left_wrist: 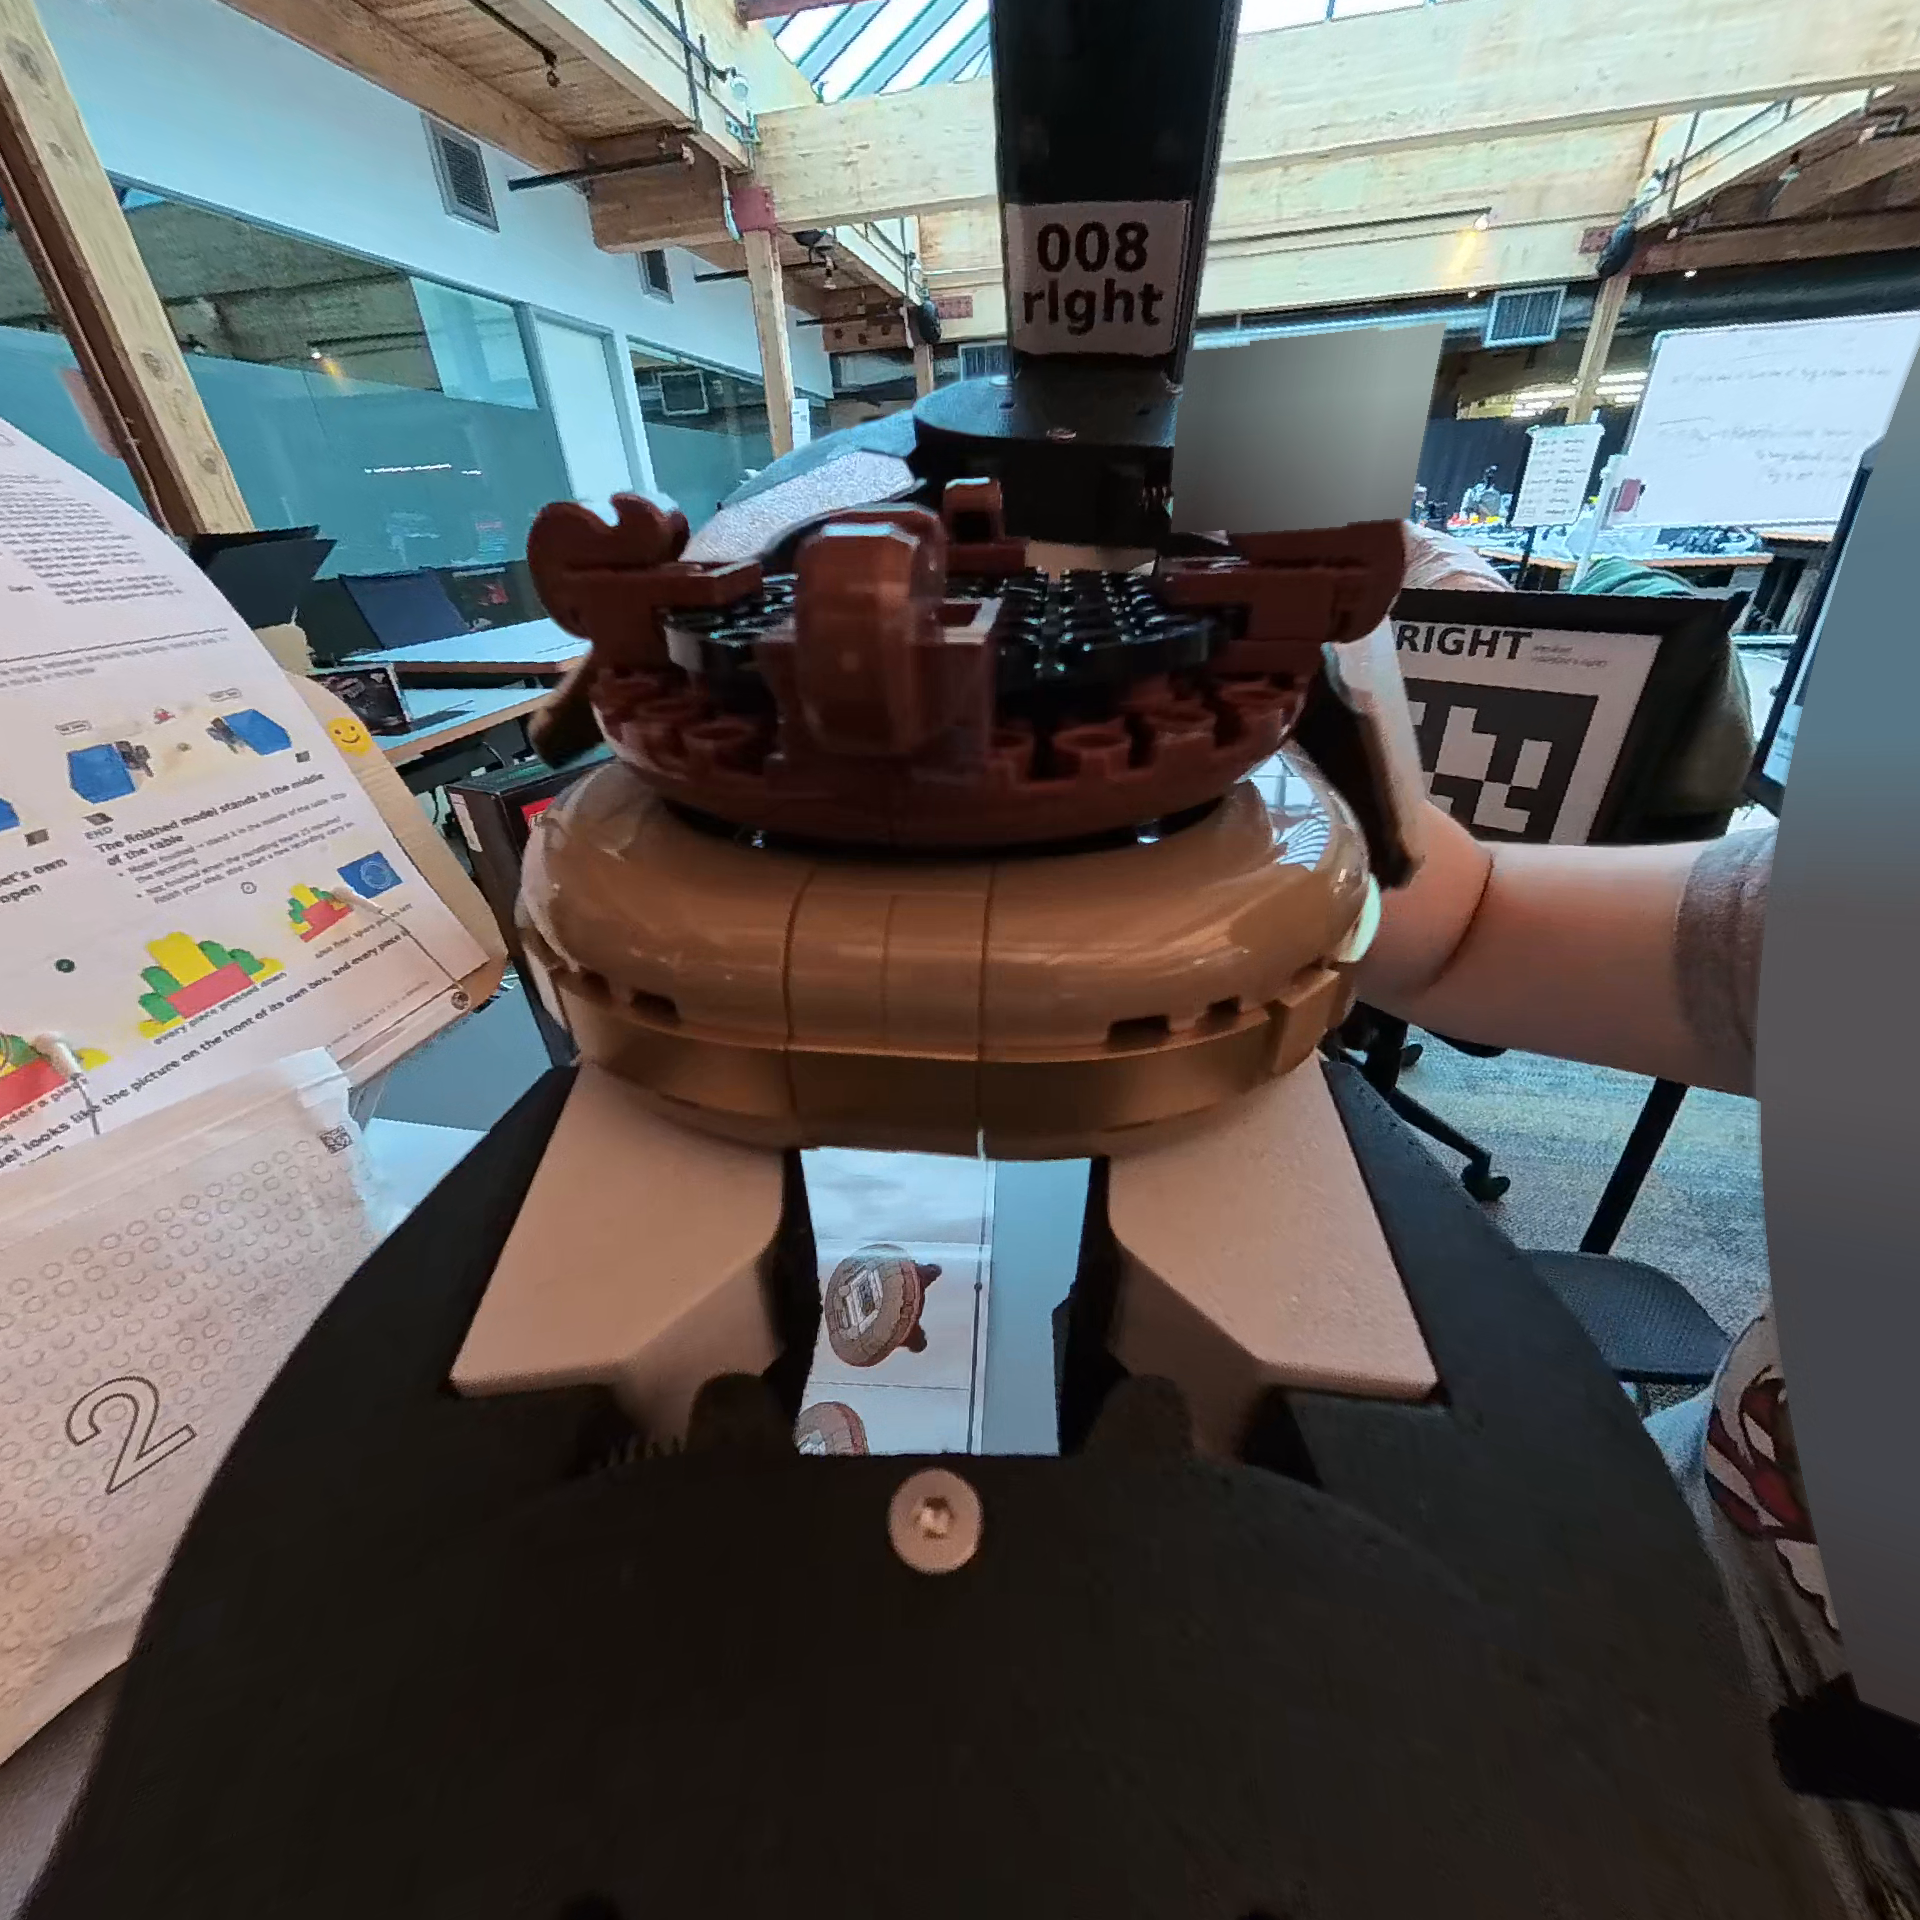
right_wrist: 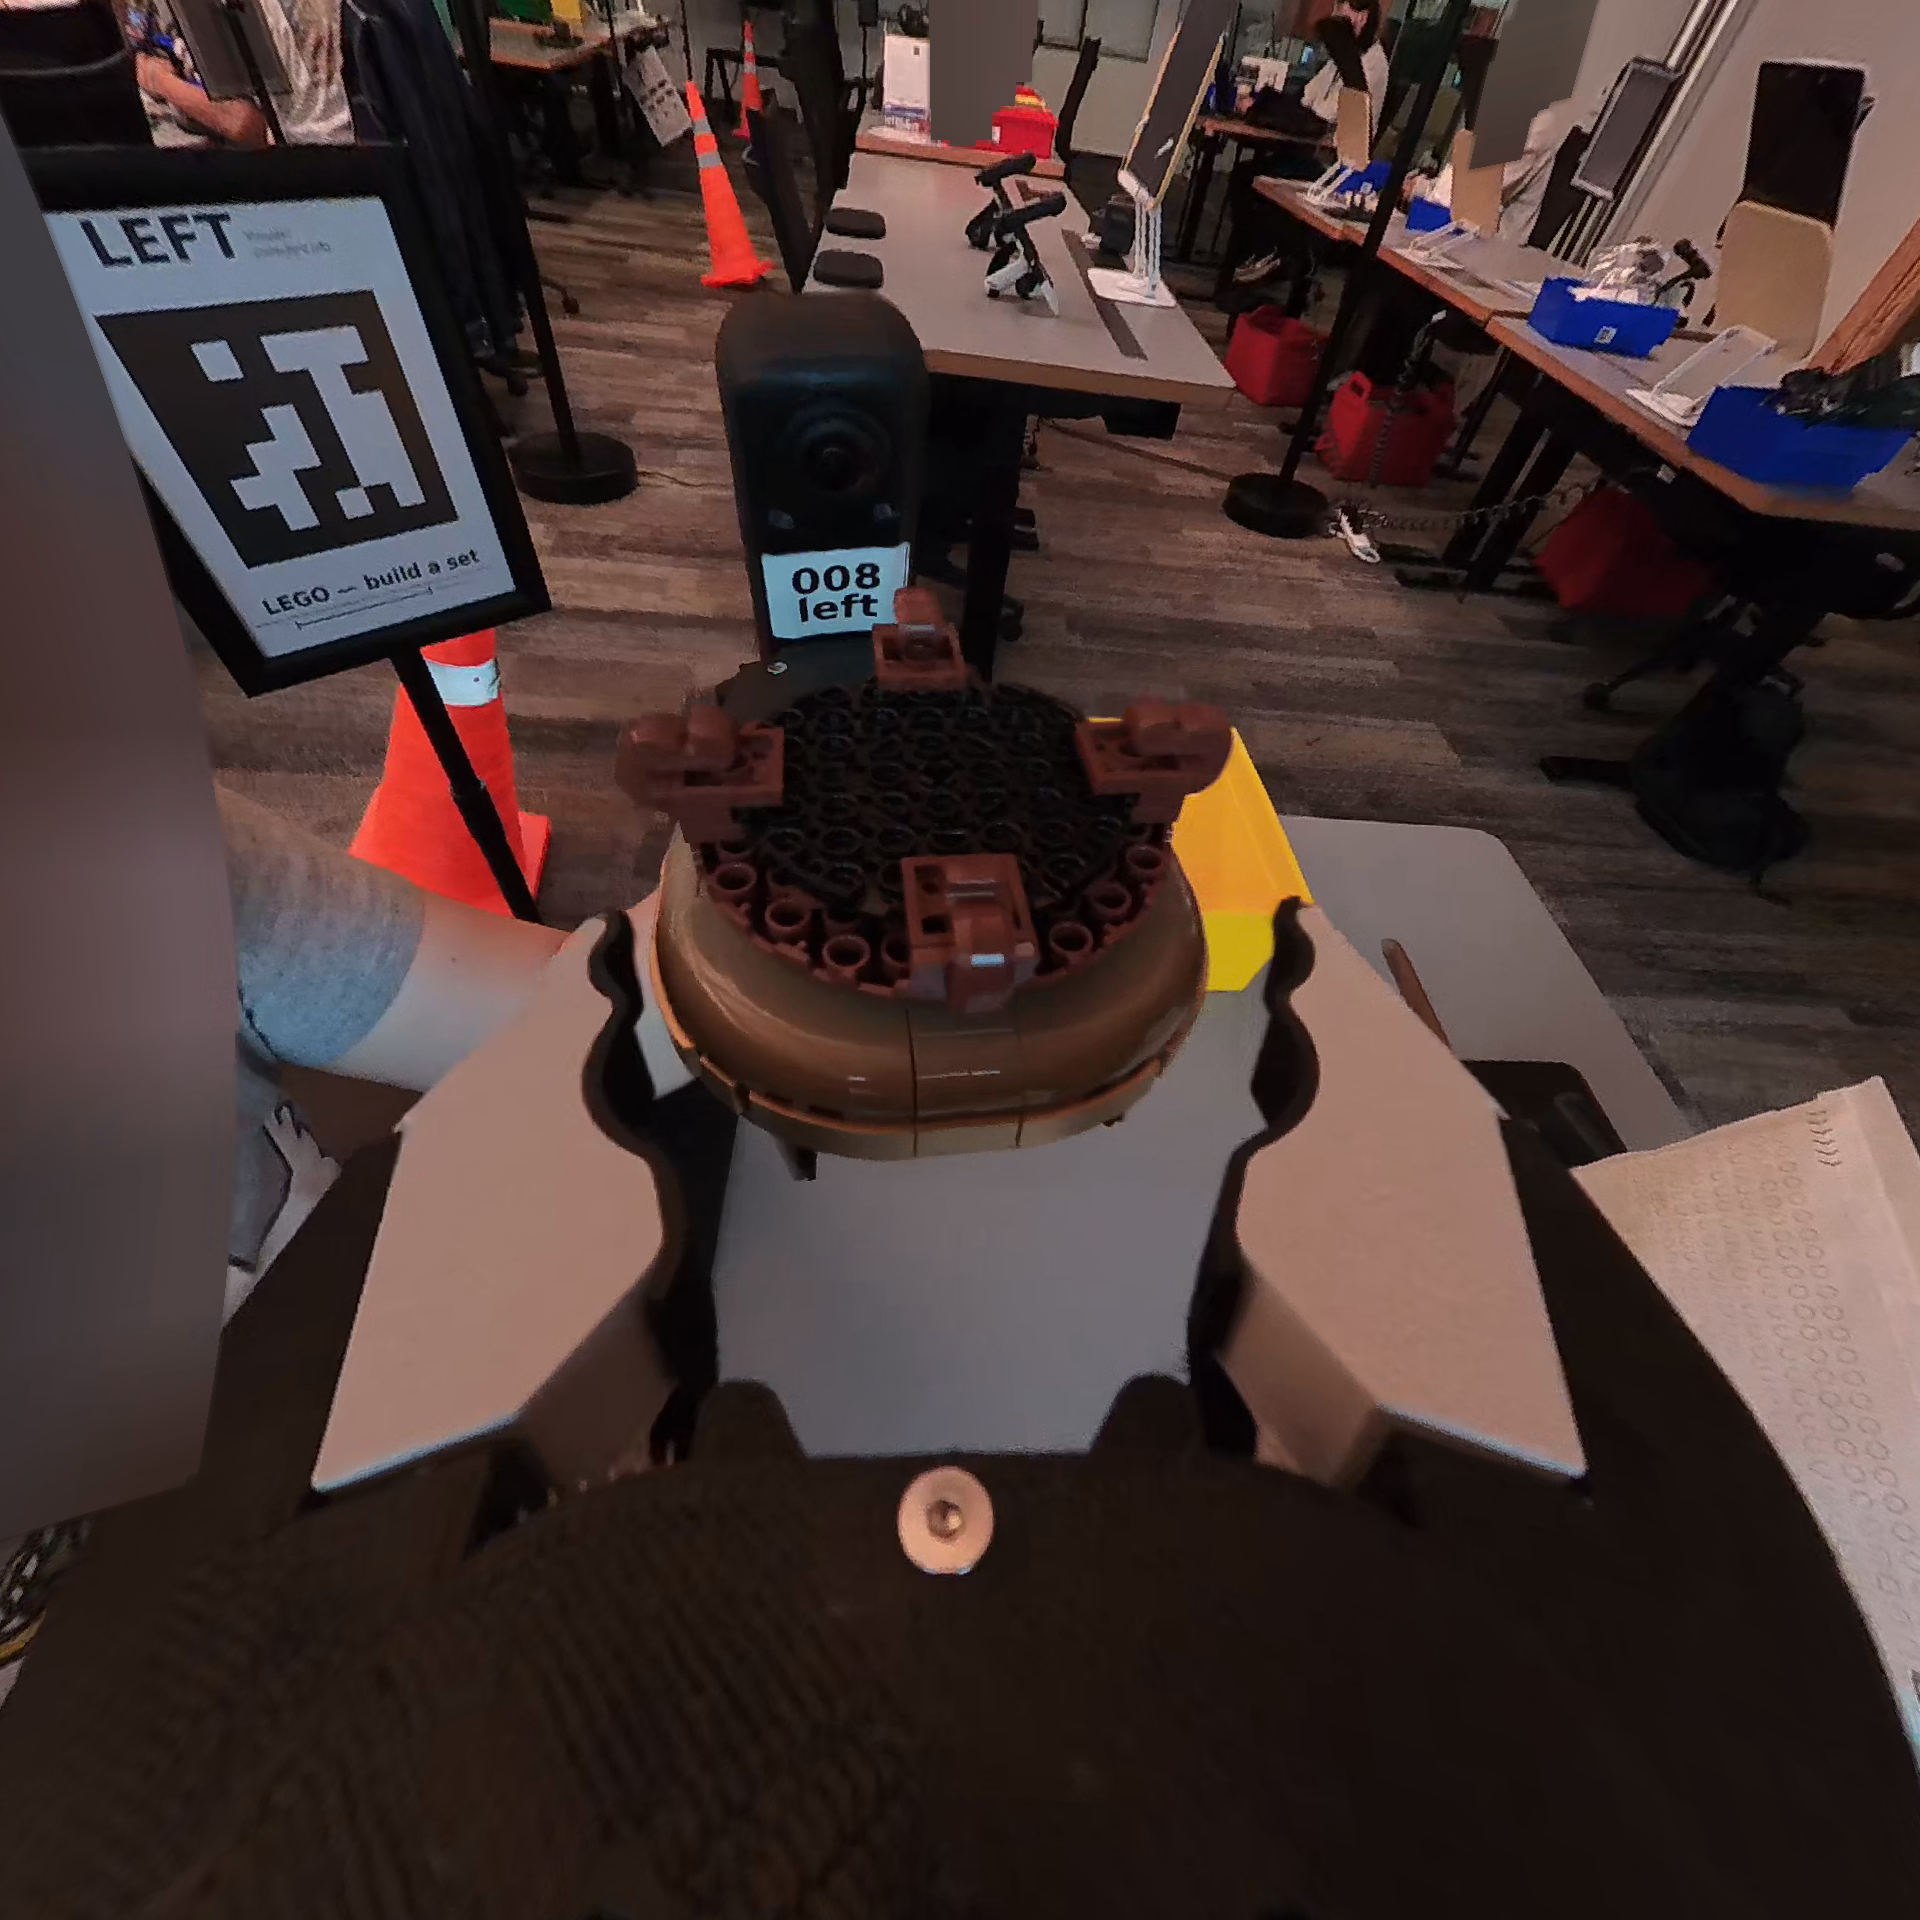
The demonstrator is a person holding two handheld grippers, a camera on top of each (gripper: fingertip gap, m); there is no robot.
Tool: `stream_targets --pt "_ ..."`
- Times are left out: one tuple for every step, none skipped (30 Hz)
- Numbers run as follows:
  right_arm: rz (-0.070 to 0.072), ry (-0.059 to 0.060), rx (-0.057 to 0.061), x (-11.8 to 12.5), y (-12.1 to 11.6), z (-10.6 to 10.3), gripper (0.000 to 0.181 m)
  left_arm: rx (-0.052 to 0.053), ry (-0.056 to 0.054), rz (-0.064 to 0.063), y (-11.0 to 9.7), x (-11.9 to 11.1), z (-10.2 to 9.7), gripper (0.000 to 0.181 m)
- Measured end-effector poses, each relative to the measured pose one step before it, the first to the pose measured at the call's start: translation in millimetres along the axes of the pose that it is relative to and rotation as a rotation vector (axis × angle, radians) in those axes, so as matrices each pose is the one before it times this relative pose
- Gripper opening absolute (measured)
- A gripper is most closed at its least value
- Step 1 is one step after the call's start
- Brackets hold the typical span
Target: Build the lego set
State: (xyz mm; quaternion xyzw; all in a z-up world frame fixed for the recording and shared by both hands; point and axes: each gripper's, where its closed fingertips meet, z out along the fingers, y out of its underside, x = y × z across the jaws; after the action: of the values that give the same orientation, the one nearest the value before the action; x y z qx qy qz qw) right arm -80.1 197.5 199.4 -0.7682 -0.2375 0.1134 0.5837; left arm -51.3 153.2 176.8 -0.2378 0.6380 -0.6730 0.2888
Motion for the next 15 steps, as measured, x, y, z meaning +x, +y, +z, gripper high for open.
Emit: stream_targets --pt "0.0015 0.0106 0.0205 2.28 -1.56 -1.53 0.127 0.0013 0.0044 -0.0019 0.00 0.20 -0.50 0.055" --pt "-0.0089 0.0187 0.0261 3.13 -2.65 -2.65 0.137 0.0026 0.0019 -0.0034 -0.30 -0.24 -0.76 0.055" --pt "-0.0275 0.0193 0.0330 2.06 -3.80 -4.23 0.144 0.0036 -0.0023 -0.0051 -0.25 -0.92 -0.93 0.055" --pt "-0.0542 0.0253 0.0400 0.84 -5.22 -6.15 0.151 0.0021 -0.0016 -0.0056 -0.04 -0.99 -0.97 0.055" --pt "-0.1092 0.0272 0.0412 -1.96 -6.22 -7.53 0.150 -0.0013 -0.0001 -0.0058 0.35 -0.78 -1.06 0.055" --pt "-0.1554 0.0310 0.0366 -5.41 -7.15 -7.44 0.150 -0.0028 -0.0012 -0.0048 0.57 -0.80 -0.80 0.054" --pt "-0.1632 0.0432 0.0273 -5.63 -7.51 -5.89 0.147 -0.0021 -0.0031 -0.0009 0.58 -0.71 -0.53 0.055" --pt "-0.1579 0.0293 -0.0052 -6.38 -5.16 -2.71 0.145 -0.0051 -0.0038 0.0015 1.03 -0.70 -0.17 0.055" --pt "-0.1255 -0.0092 -0.0389 -9.21 -1.59 0.49 0.138 -0.0085 -0.0040 0.0001 1.36 -0.51 0.31 0.055" --pt "-0.0918 -0.0280 -0.0451 -9.90 0.07 3.48 0.133 -0.0043 -0.0054 0.0008 0.77 -0.61 0.89 0.055" --pt "-0.0604 -0.0368 -0.0494 -9.04 2.05 5.44 0.129 -0.0009 -0.0035 -0.0004 0.38 -0.33 1.06 0.055" --pt "-0.0376 -0.0402 -0.0432 -8.33 2.61 6.34 0.127 -0.0015 0.0004 -0.0036 0.49 0.24 1.22 0.054" --pt "-0.0292 -0.0398 -0.0443 -7.48 4.10 6.55 0.127 -0.0022 0.0016 -0.0032 0.58 0.45 1.25 0.054" --pt "-0.0176 -0.0285 -0.0453 -4.59 4.88 6.02 0.127 -0.0015 -0.0004 0.0010 0.57 0.29 1.01 0.055" --pt "-0.0114 -0.0225 -0.0277 -3.11 3.33 4.87 0.127 -0.0033 -0.0036 0.0030 0.70 -0.08 0.68 0.055"
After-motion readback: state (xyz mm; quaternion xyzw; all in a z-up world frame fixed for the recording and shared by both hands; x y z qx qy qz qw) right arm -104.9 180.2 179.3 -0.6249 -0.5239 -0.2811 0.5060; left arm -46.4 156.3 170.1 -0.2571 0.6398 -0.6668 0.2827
